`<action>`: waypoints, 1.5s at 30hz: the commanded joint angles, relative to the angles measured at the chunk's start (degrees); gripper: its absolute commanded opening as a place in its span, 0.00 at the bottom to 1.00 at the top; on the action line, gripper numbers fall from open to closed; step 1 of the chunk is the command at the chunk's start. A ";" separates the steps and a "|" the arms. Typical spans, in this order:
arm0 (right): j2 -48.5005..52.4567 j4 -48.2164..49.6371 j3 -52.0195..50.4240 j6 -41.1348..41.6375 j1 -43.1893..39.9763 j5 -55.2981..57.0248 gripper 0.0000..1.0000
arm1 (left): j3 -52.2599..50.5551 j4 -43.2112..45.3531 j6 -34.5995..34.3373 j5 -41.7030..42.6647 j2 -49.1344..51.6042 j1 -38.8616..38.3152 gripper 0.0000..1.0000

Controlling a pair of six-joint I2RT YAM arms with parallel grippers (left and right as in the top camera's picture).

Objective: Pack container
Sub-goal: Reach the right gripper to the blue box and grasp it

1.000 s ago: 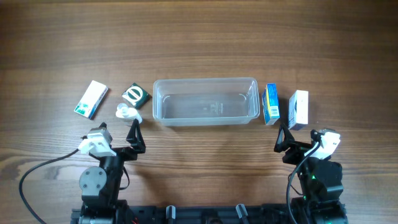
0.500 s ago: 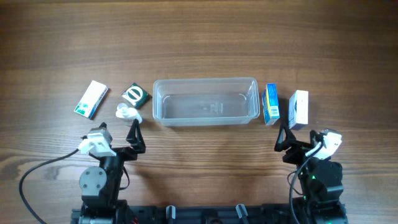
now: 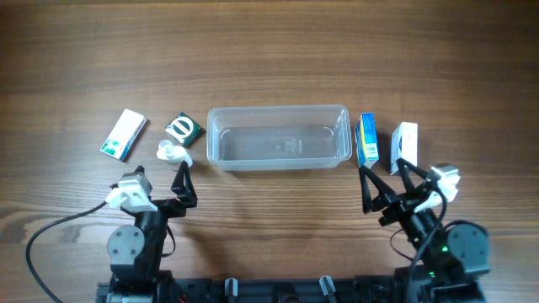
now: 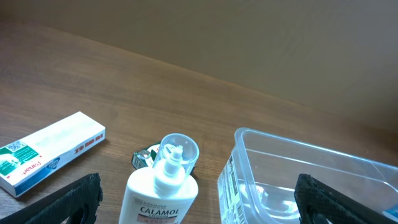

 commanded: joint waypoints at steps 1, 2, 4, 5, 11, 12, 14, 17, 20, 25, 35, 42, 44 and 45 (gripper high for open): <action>14.29 -7.61 13.66 -11.15 -0.28 -1.18 1.00 | -0.37 0.17 0.94 -0.76 -0.31 0.37 1.00; 19.80 -11.78 18.43 -12.46 -0.31 1.51 1.00 | -0.37 0.17 0.94 -0.76 -0.31 0.37 1.00; 31.41 -19.19 28.22 -12.83 -0.31 5.51 1.00 | -0.37 0.17 0.94 -0.76 -0.31 0.37 1.00; 36.74 -21.88 32.48 -12.87 -0.31 5.79 1.00 | -0.37 0.17 0.94 -0.76 -0.31 0.37 1.00; 62.38 -30.34 46.31 -12.79 -0.31 6.32 1.00 | -0.37 0.17 0.94 -0.76 -0.31 0.37 1.00; 65.88 -30.93 46.95 -12.02 -0.31 7.67 1.00 | -0.37 0.17 0.94 -0.76 -0.31 0.37 1.00; 70.79 -31.52 46.99 -9.97 -0.46 10.25 1.00 | -0.37 0.17 0.94 -0.76 -0.31 0.37 1.00; 76.52 -32.44 46.97 -9.18 -1.46 10.34 0.94 | -0.37 0.17 0.94 -0.76 -0.31 0.37 1.00; 80.26 -32.52 46.97 -9.14 -1.46 12.55 0.85 | -0.37 0.17 0.94 -0.76 -0.31 0.37 1.00; 83.17 -32.52 46.80 -9.05 -1.46 16.33 0.81 | -0.37 0.17 0.94 -0.76 -0.31 0.37 1.00; 86.09 -27.96 42.84 -7.48 -1.36 16.06 0.68 | -0.37 0.17 0.94 -0.76 -0.31 0.37 1.00; 86.12 -27.04 42.60 -7.50 -1.36 12.20 0.60 | -0.37 0.17 0.94 -0.76 -0.31 0.37 1.00; 86.12 -26.97 42.58 -7.50 -1.36 12.20 0.58 | -0.37 0.17 0.94 -0.76 -0.31 0.37 1.00; 86.12 -26.95 42.40 -7.50 -1.36 12.20 0.58 | -0.37 0.17 0.94 -0.76 -0.31 0.37 1.00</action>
